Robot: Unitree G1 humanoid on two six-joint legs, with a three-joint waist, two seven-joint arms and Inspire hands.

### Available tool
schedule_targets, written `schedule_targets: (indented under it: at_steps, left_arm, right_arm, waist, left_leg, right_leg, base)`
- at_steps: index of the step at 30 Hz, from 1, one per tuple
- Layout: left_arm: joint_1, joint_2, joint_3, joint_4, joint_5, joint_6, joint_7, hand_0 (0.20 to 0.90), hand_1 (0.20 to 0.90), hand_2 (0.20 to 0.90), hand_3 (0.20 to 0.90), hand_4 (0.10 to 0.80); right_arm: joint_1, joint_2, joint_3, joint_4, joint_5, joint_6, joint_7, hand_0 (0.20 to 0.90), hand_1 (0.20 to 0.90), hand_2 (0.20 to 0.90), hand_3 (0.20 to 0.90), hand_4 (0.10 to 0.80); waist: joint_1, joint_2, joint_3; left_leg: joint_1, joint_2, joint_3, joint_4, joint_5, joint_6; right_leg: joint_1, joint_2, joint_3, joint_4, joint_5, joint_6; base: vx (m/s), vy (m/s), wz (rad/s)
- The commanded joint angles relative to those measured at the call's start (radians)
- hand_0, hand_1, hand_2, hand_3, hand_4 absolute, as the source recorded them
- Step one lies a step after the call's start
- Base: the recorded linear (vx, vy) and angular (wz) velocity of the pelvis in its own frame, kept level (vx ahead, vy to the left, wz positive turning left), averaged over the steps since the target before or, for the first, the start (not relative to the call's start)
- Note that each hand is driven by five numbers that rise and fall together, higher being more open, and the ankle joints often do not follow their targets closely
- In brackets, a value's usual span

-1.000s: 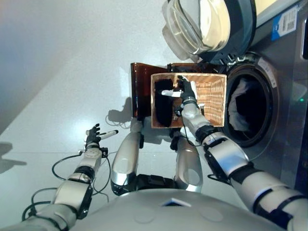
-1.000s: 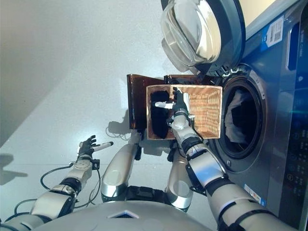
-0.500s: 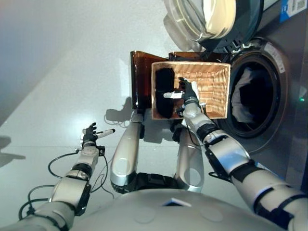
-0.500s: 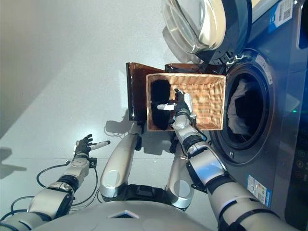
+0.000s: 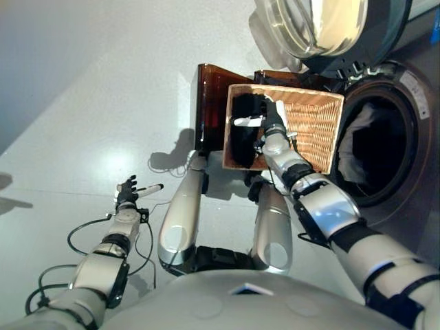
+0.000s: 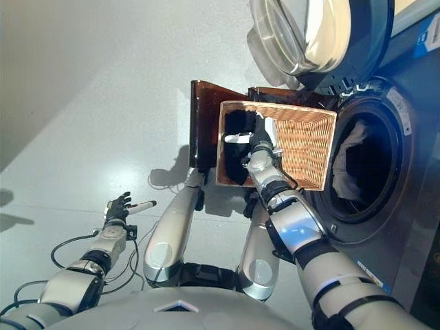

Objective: Pick up the clothes and place them into the washing machine

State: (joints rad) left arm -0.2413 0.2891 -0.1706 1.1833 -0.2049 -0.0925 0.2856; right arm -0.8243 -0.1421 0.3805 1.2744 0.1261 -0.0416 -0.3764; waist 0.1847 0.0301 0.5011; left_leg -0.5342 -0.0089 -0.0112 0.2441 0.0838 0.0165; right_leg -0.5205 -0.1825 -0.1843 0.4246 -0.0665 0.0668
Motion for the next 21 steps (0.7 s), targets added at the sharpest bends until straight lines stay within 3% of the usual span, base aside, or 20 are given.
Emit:
schedule_targets:
  at_steps: [1, 21]
  left_arm:
    - [0.031, 0.096, 0.002, 0.028, -0.012, 0.0, 0.029, 0.9, 0.9, 0.9, 0.9, 0.8]
    - [0.0, 0.121, 0.003, 0.065, 0.001, 0.017, 0.026, 0.9, 0.9, 0.9, 0.9, 0.8]
  right_arm:
    - [-0.073, -0.029, -0.024, -0.033, -0.002, -0.03, -0.042, 0.9, 0.9, 0.9, 0.9, 0.8]
    - [-0.105, -0.012, 0.05, 0.039, -0.141, 0.034, -0.003, 0.9, 0.9, 0.9, 0.9, 0.8]
  waist:
    - [0.032, -0.002, 0.019]
    - [0.038, -0.002, 0.019]
  left_leg:
    - [-0.018, -0.07, 0.024, 0.125, -0.114, -0.025]
    - [-0.086, -0.073, 0.009, 0.181, -0.129, -0.019]
  right_leg:
    - [-0.001, -0.021, 0.021, -0.049, 0.067, 0.028]
    - [-0.065, -0.024, 0.009, 0.028, 0.031, 0.017]
  base:
    - [0.005, -0.013, 0.12]
    - [0.003, -0.005, 0.03]
